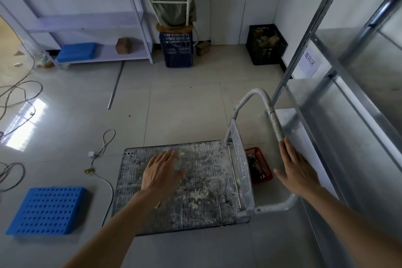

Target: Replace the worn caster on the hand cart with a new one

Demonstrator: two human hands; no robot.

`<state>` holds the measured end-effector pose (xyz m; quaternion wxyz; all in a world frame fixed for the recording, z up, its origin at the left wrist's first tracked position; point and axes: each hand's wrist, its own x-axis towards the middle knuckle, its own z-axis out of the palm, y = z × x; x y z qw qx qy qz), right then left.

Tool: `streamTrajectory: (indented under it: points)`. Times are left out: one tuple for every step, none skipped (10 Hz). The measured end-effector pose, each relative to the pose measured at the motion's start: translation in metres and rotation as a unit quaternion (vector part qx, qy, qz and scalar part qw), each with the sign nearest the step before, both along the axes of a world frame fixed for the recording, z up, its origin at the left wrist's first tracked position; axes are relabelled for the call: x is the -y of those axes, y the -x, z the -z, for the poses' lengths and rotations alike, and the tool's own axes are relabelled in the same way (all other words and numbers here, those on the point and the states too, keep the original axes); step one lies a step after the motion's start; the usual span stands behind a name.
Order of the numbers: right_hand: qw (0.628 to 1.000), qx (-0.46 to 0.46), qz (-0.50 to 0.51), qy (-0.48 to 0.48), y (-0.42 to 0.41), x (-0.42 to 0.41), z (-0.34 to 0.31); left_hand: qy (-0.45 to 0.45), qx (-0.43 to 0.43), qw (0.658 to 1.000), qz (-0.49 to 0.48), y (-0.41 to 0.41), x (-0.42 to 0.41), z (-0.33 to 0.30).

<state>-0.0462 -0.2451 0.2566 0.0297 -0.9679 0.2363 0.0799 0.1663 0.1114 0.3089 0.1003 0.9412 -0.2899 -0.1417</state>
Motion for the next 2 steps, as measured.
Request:
streamTrajectory:
  points:
    - [0.999,-0.038,0.000,0.023,-0.007,-0.008,-0.009,0.002,0.007,1.000,0.001,-0.010,-0.004,-0.022]
    - [0.998,-0.051,-0.016,0.028,-0.029,-0.025,-0.040,0.001,0.021,1.000,0.005,-0.023,-0.008,-0.054]
